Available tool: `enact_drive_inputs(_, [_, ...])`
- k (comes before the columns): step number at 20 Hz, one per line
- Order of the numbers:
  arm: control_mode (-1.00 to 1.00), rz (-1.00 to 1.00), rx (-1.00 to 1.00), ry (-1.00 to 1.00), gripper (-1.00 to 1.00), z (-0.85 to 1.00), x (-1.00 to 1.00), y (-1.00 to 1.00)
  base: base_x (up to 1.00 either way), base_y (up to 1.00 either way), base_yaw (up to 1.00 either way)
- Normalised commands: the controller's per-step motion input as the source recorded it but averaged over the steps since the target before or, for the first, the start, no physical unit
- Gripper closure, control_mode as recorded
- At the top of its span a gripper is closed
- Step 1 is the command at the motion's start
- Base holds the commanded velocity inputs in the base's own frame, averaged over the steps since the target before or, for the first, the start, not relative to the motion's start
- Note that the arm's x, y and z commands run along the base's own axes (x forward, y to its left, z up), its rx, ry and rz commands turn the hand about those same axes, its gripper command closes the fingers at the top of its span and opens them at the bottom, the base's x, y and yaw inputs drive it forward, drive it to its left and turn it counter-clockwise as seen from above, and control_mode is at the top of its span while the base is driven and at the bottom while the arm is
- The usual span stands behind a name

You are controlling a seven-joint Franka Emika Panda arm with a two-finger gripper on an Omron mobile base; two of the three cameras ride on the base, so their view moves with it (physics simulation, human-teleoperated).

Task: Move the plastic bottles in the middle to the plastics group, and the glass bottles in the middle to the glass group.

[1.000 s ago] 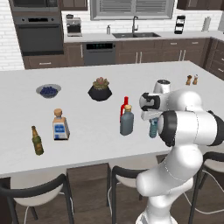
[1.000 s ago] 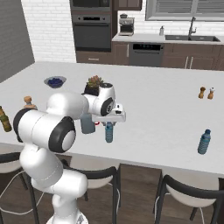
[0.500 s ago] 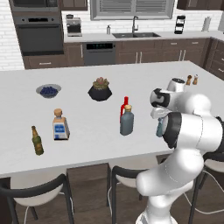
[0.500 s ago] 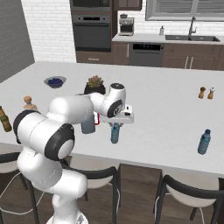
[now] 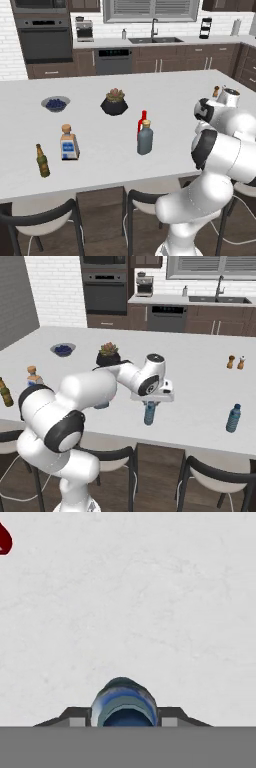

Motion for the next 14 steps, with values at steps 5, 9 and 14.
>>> enact_drive_inputs(5, [-1.0, -0.07, 0.0, -0.1, 1.0, 0.05, -0.21, -0.95, 0.0, 0.0, 0.0])
enact_drive_inputs(9, [-1.0, -0.12, 0.0, -0.09, 1.0, 0.0, -0.13, -1.0, 0.0, 0.0, 0.0])
enact_drive_inputs(14, [-1.0, -0.21, -0.03, -0.01, 1.0, 0.0, -0.01, -0.97, 0.0, 0.0, 0.0])
